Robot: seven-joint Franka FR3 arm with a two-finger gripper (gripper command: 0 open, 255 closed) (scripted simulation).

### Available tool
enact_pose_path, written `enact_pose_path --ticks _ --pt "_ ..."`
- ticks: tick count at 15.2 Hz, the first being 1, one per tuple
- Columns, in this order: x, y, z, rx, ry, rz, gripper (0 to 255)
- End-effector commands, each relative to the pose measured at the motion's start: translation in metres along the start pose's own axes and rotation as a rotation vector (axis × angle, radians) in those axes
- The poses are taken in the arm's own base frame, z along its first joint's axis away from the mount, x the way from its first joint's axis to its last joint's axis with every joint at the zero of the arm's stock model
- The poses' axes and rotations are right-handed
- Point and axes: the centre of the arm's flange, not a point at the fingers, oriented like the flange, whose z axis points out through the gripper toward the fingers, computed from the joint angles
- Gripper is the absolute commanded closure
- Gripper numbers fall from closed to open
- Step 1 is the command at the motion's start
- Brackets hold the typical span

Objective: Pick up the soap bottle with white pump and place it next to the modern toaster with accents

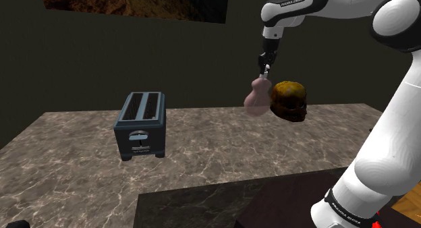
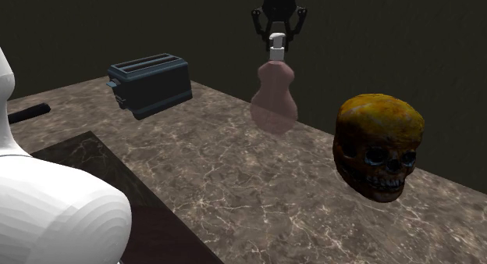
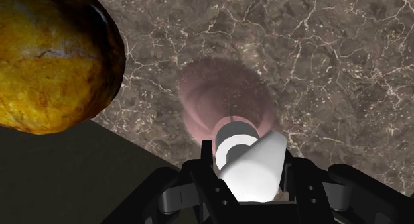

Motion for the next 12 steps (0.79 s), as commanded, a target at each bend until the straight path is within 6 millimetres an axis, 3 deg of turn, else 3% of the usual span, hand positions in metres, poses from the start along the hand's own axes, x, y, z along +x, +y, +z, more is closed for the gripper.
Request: enact_pose_path --ticks 1,12 --pt "-0.001 -0.001 -0.012 0.0 0.001 0.0 255" --pt "-0.002 0.001 -0.07 0.0 0.001 0.0 255"
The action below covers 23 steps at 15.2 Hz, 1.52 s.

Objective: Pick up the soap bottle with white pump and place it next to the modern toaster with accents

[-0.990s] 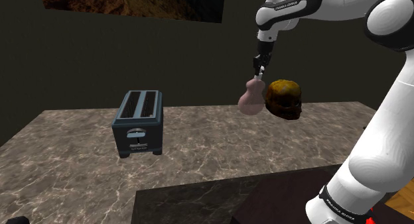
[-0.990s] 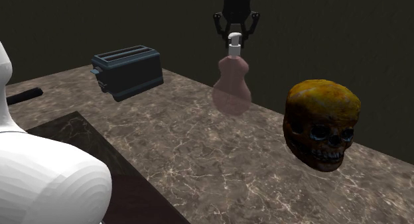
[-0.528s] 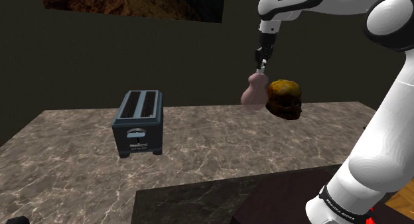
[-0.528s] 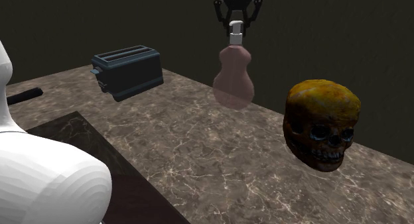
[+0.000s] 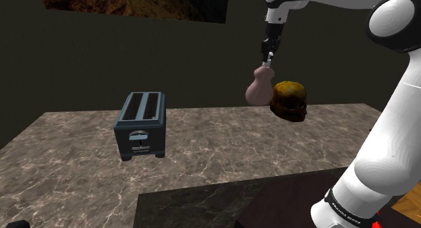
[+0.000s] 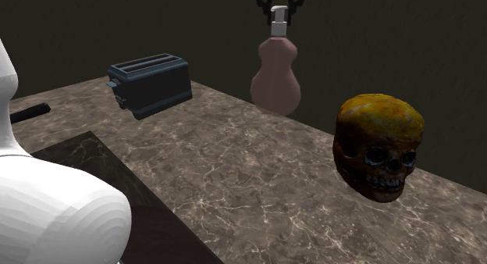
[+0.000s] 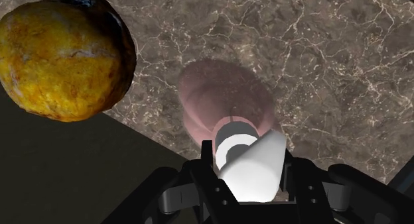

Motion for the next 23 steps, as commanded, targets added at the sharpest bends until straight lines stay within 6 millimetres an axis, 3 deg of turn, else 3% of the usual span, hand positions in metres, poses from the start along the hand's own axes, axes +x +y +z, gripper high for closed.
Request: enact_pose_path --ticks 1,23 --pt "-0.001 0.0 -0.011 0.0 0.001 0.0 255" --pt "-0.004 0.004 -0.122 0.0 0.001 0.0 255"
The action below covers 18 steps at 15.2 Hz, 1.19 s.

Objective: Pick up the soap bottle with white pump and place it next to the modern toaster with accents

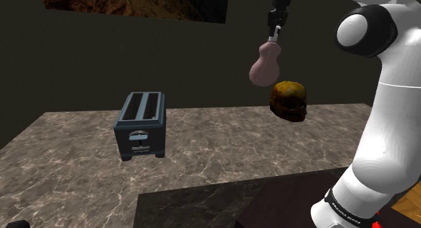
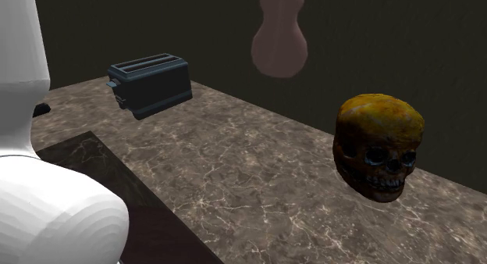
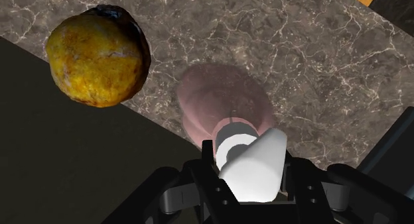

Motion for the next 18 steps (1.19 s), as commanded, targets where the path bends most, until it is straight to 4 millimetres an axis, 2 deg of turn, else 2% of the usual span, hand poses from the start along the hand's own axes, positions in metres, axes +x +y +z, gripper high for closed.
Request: enact_pose_path --ticks 1,18 --pt "0.002 -0.013 -0.004 0.0 0.001 0.0 255" --pt "0.025 -0.236 -0.013 0.0 0.001 0.0 255"
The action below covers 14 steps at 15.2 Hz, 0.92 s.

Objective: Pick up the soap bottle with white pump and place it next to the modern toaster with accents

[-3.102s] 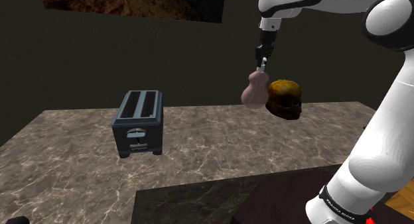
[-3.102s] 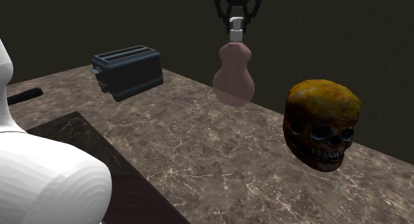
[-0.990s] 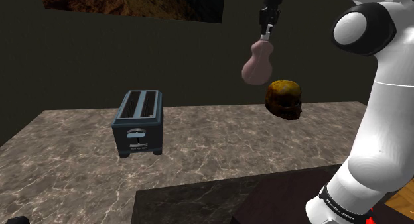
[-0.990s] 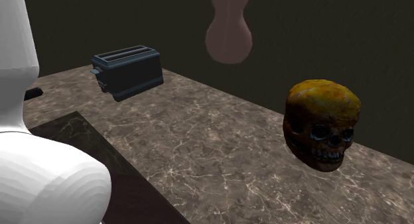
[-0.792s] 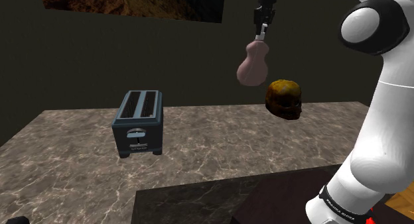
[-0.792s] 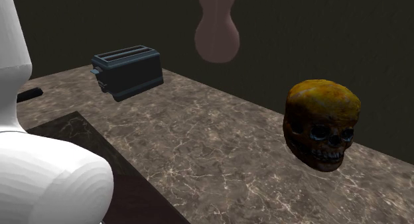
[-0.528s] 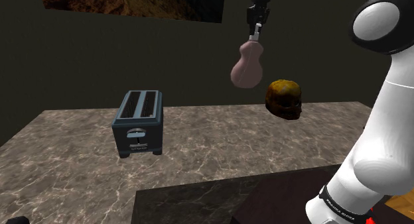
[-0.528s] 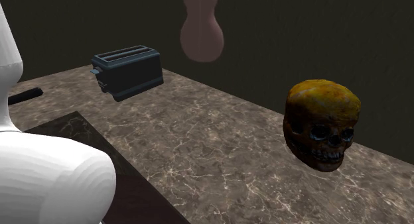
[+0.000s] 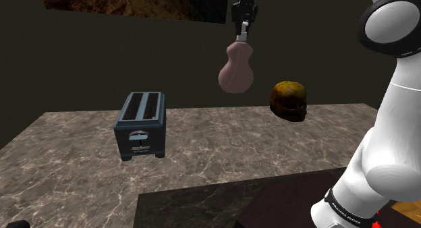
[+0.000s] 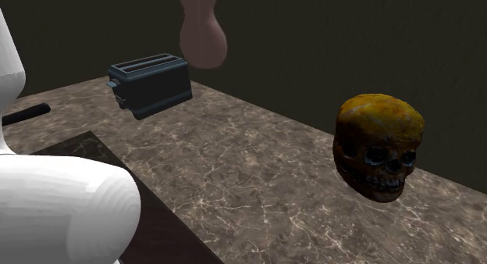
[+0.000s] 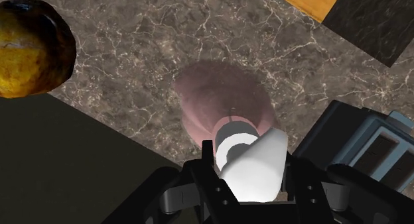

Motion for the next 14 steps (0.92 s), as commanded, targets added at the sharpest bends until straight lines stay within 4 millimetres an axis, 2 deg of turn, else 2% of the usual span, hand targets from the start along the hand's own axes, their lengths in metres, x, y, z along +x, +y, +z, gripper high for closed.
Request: enact_pose_path --ticks 1,13,14 --pt "0.004 -0.027 0.001 0.0 0.001 0.002 255" --pt "0.022 -0.183 -0.005 0.0 0.001 0.002 255" --pt "0.022 -0.184 0.0 0.0 0.001 0.002 255"
